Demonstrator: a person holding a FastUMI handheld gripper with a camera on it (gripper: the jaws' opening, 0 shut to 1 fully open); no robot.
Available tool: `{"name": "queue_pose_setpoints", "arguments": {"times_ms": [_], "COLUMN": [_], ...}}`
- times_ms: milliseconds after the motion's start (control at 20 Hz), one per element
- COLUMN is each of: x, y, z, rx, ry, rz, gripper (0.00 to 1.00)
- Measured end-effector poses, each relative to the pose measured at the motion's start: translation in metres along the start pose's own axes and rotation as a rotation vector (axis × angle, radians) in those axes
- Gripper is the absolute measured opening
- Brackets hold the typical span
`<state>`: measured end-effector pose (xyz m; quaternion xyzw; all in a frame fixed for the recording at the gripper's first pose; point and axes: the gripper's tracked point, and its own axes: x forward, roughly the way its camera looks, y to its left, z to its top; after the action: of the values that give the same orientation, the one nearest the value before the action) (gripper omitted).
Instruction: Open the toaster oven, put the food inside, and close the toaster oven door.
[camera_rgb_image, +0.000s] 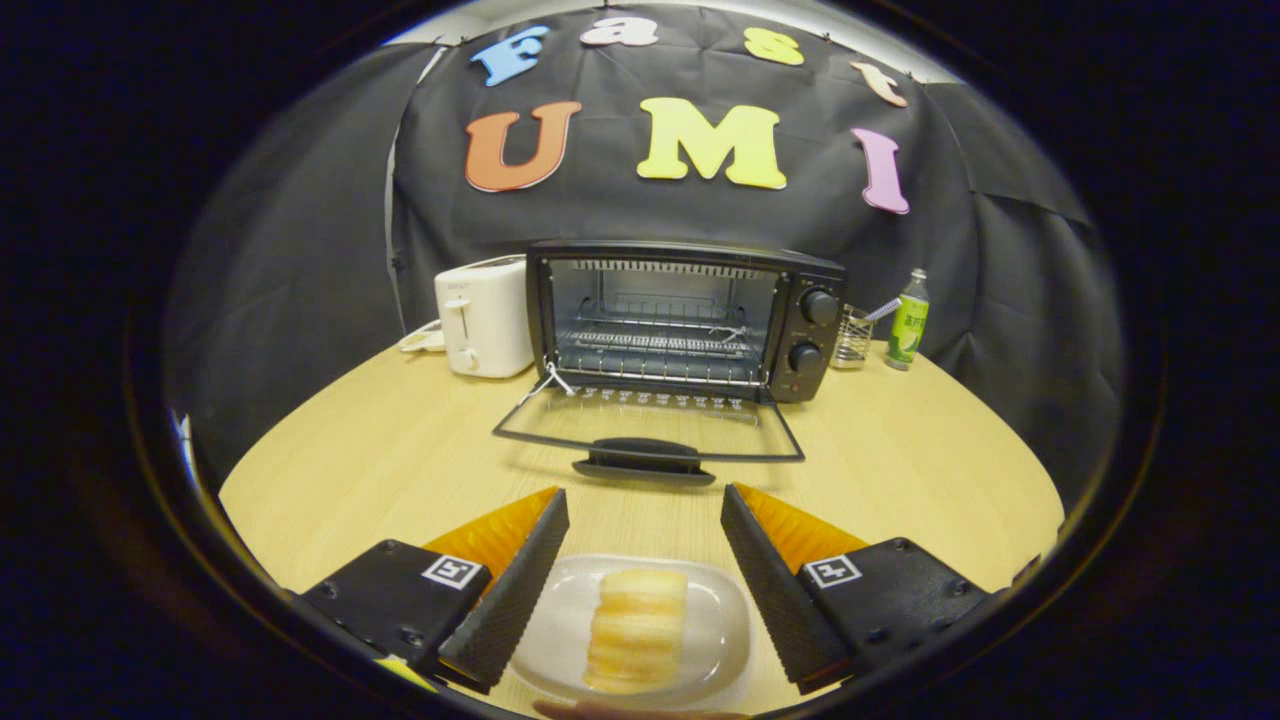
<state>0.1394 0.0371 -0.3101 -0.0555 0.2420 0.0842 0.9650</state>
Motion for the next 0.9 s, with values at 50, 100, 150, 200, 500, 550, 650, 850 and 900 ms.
{"name": "queue_pose_setpoints", "arguments": {"times_ms": [50, 100, 150, 200, 500, 550, 650, 850, 900], "x": [-0.008, -0.013, -0.017, -0.019, -0.021, -0.021, -0.021, -0.02, -0.02], "y": [-0.006, -0.011, -0.012, -0.015, -0.006, -0.001, 0.002, -0.001, 0.0], "z": [-0.007, -0.013, -0.021, -0.027, -0.042, -0.047, -0.057, -0.066, -0.066], "rx": [0.029, 0.065, 0.094, 0.11, 0.057, 0.045, 0.05, 0.066, 0.072], "ry": [-0.012, -0.025, -0.033, -0.03, -0.006, 0.008, 0.039, 0.067, 0.072], "rz": [-0.024, -0.038, -0.044, -0.054, -0.015, 0.004, 0.01, -0.033, -0.031], "gripper": [1.0, 1.0, 1.0, 1.0, 0.98, 0.98, 0.98, 0.96, 0.96]}}
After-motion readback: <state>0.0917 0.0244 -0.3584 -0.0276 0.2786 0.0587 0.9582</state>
